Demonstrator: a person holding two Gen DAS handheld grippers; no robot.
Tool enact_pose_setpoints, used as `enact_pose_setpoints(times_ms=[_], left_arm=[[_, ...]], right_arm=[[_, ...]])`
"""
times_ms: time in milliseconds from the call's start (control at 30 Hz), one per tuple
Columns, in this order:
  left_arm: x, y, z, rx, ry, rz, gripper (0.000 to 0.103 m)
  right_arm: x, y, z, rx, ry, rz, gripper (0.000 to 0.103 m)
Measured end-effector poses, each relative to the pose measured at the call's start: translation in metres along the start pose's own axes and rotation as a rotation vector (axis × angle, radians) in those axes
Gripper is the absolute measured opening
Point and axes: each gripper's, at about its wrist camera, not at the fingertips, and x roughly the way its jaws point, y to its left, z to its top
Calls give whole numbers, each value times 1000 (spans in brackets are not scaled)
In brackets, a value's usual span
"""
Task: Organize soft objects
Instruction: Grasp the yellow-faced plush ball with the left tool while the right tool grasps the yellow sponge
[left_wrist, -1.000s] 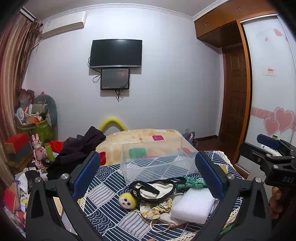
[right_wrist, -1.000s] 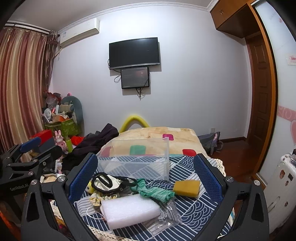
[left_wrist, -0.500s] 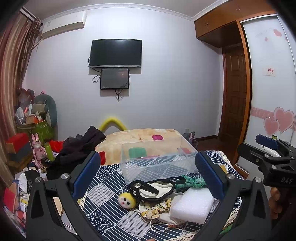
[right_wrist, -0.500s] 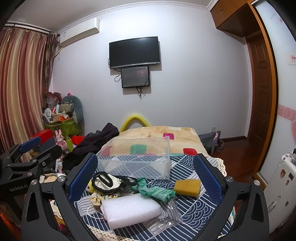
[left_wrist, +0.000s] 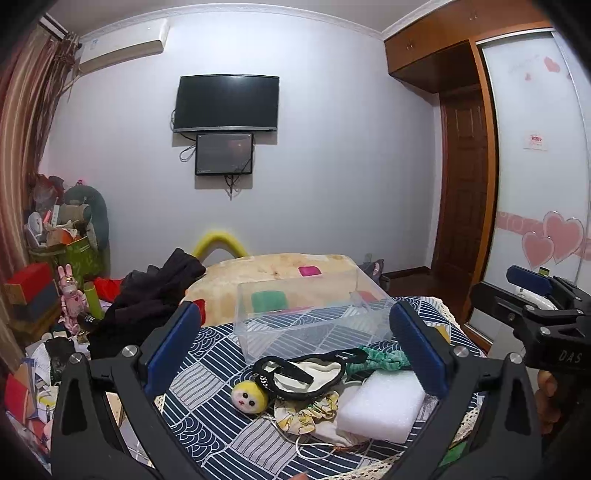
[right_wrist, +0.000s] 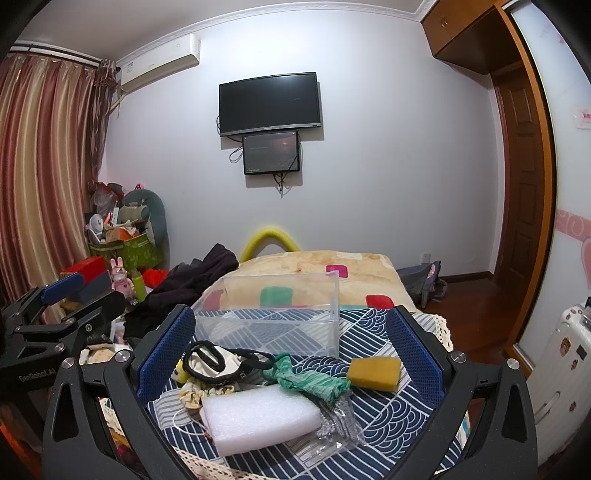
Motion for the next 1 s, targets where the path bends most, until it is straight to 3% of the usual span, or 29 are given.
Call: enact_pose_setpoints(times_ms=[200, 267, 300, 467, 533, 700, 1000], left_arm=[[8, 2, -6, -6, 14, -5, 103], [11, 4, -8, -11, 22, -13, 93], [13, 5, -8, -9, 30, -14, 83], [34, 17, -18, -35, 89, 7, 75], [46, 24, -23, -58, 127, 8, 64], [81, 50, -42, -132, 258, 9, 49], [123, 70, -91, -178, 425, 16, 48]], right_arm=[[3, -3, -3, 10, -2, 0, 102], [6, -6, -5, 17, 7, -1, 98], [8, -8, -6, 21, 13, -6, 95], [20, -17, -14, 39, 56, -23, 82], [26, -23, -18, 51, 81, -25, 77], [46, -39, -32, 76, 163, -45, 65], [70, -67, -56, 142, 299, -93, 64]])
